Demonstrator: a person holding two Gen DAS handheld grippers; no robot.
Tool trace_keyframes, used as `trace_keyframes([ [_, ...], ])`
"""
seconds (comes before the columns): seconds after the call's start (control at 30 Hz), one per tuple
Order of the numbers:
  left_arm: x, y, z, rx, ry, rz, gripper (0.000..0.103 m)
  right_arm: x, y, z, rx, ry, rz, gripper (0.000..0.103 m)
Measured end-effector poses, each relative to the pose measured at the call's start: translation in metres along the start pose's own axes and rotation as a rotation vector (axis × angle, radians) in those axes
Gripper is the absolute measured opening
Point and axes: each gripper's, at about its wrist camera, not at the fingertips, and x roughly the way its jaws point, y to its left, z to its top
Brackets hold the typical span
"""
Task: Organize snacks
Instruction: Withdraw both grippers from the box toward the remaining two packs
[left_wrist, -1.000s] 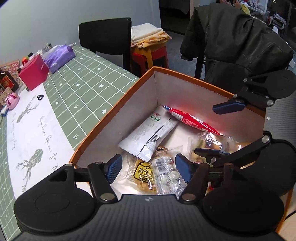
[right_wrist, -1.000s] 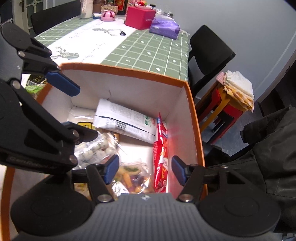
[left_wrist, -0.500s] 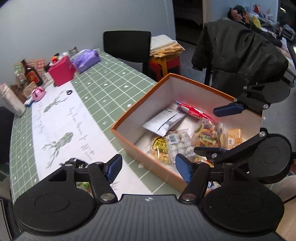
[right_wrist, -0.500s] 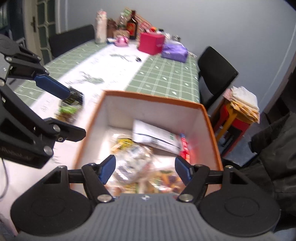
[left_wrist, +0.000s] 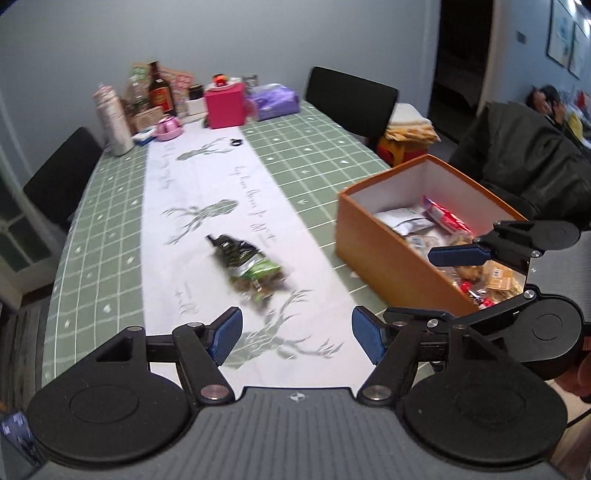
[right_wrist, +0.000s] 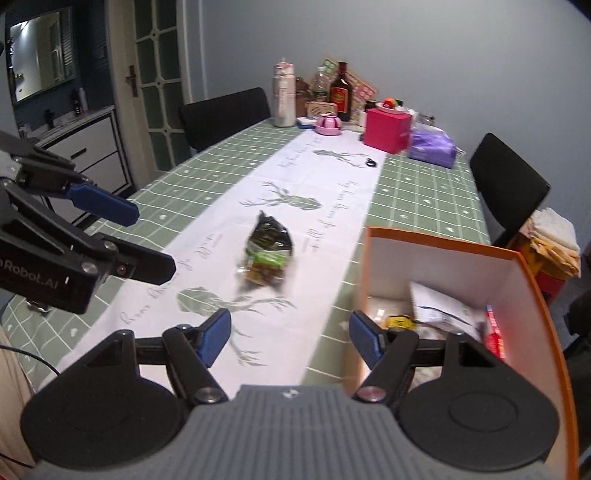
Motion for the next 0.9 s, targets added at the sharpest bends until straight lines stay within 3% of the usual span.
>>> trace_keyframes([
  [0.2, 0.012, 0.034, -0.040, -0.144, -0.043, -0.003, 0.080, 0.029, 0.032, -0.013, 0.021, -0.004, -0.025, 0.070],
  [0.37, 0.028, 0.051, -0.061, -0.167, -0.081, 0.055, 0.080, 0.054, 0.042, -0.025, 0.045, 0.000, -0.090, 0.070],
  [0.5, 0.045, 0.065, -0.062, -0.207, -0.081, 0.019, 0.080, 0.076, 0.041, -0.025, 0.087, 0.019, -0.102, 0.070],
  [0.67, 0.065, 0.083, -0.053, -0.247, -0.085, 0.028, 0.080, 0.102, 0.038, -0.017, 0.092, 0.033, -0.136, 0.080],
  [0.9, 0.097, 0.102, -0.037, -0.261, -0.066, 0.031, 0.080, 0.145, 0.035, 0.001, 0.052, 0.061, -0.164, 0.082],
])
